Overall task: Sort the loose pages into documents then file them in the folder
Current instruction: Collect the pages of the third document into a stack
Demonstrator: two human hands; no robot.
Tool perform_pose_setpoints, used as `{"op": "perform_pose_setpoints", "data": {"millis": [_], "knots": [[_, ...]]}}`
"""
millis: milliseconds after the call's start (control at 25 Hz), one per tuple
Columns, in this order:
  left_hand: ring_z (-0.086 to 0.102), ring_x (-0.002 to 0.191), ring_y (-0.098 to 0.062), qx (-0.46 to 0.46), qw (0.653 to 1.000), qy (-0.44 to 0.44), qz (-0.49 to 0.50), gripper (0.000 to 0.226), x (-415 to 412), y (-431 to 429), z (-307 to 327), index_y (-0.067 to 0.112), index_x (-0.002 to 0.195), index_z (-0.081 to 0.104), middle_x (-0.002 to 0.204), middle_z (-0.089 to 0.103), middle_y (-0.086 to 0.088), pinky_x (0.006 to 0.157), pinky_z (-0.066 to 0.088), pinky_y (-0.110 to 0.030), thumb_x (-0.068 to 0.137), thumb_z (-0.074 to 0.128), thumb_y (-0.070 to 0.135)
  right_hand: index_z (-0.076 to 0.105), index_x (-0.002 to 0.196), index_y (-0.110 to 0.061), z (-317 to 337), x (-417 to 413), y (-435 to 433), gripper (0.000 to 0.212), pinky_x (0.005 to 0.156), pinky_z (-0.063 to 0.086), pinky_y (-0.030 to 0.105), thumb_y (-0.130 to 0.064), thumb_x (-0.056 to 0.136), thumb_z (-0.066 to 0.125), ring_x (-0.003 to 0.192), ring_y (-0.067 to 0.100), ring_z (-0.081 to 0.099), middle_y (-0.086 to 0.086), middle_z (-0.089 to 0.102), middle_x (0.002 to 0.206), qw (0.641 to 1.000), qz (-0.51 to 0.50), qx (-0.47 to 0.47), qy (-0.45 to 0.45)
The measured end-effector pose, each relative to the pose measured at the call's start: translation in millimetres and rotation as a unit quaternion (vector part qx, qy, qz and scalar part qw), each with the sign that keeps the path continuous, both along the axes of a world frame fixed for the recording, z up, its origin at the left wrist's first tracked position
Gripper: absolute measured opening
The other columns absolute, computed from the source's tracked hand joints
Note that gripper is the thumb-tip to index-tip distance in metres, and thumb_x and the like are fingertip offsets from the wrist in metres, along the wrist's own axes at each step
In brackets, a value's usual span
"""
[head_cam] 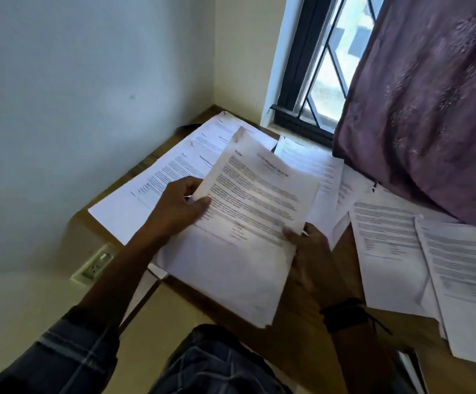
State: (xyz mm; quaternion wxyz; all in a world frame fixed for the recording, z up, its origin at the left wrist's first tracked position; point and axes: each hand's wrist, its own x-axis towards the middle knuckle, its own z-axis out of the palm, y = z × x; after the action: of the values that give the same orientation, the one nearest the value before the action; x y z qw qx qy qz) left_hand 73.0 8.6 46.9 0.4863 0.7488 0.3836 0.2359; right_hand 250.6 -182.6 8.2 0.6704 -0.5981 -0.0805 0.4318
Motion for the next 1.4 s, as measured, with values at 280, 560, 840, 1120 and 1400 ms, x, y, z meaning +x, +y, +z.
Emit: {"op": "perform_pose_setpoints", "data": {"millis": [280, 560, 840, 1120, 1400], "knots": [[0.059, 0.093, -0.024, 0.036, 0.988, 0.135, 0.067, 0.032, -50, 82, -27, -0.003, 0.113, 0.064, 0.11, 0.066, -0.017, 0.078, 0.04, -0.029, 0.082, 0.071, 0.0, 0.055, 0.122, -0.004, -18, -53, 82, 0.032, 0.087, 0.058, 0.039, -0.002, 0.091, 0.063, 0.107, 0.026, 0.067, 0.014, 0.066, 0.121, 0.992, 0.119, -0.043, 0.024], [0.057, 0.11, -0.042, 0.153, 0.951, 0.248, 0.102, 0.046, -23, 146, -39, 0.007, 0.118, 0.061, 0.117, 0.063, -0.02, 0.093, 0.045, -0.044, 0.081, 0.073, 0.032, 0.038, 0.142, -0.013, -25, -73, 102, 0.067, 0.104, 0.027, 0.024, -0.037, 0.086, 0.067, 0.125, 0.015, 0.033, 0.005, 0.039, 0.136, 0.803, 0.112, -0.174, -0.559], [0.06, 0.112, -0.033, 0.203, 0.966, 0.16, 0.0, 0.044, 101, 194, -30, 0.007, 0.122, 0.064, 0.122, 0.065, -0.015, 0.091, 0.047, -0.037, 0.088, 0.068, 0.035, 0.028, 0.151, -0.027, -40, -65, 104, 0.06, 0.12, 0.018, 0.051, -0.052, 0.099, 0.042, 0.15, 0.022, 0.012, 0.0, 0.019, 0.162, 0.704, 0.32, -0.239, -0.587], [0.051, 0.124, -0.038, 0.227, 0.92, 0.32, -0.008, 0.062, 148, 223, -48, 0.007, 0.129, 0.056, 0.136, 0.052, -0.017, 0.099, 0.043, -0.044, 0.081, 0.073, 0.041, 0.027, 0.151, -0.029, -41, -63, 105, 0.065, 0.118, 0.017, 0.046, -0.059, 0.094, 0.034, 0.149, 0.023, 0.016, 0.0, 0.021, 0.161, 0.692, 0.32, -0.243, -0.6], [0.063, 0.106, -0.034, 0.274, 0.939, 0.209, 0.015, 0.024, 144, 220, -56, 0.011, 0.107, 0.07, 0.113, 0.069, -0.012, 0.091, 0.049, -0.039, 0.085, 0.069, 0.02, 0.025, 0.152, -0.031, -45, -62, 105, 0.067, 0.12, 0.013, 0.047, -0.061, 0.092, 0.03, 0.15, 0.022, 0.011, -0.002, 0.016, 0.162, 0.705, 0.328, -0.245, -0.579]]}}
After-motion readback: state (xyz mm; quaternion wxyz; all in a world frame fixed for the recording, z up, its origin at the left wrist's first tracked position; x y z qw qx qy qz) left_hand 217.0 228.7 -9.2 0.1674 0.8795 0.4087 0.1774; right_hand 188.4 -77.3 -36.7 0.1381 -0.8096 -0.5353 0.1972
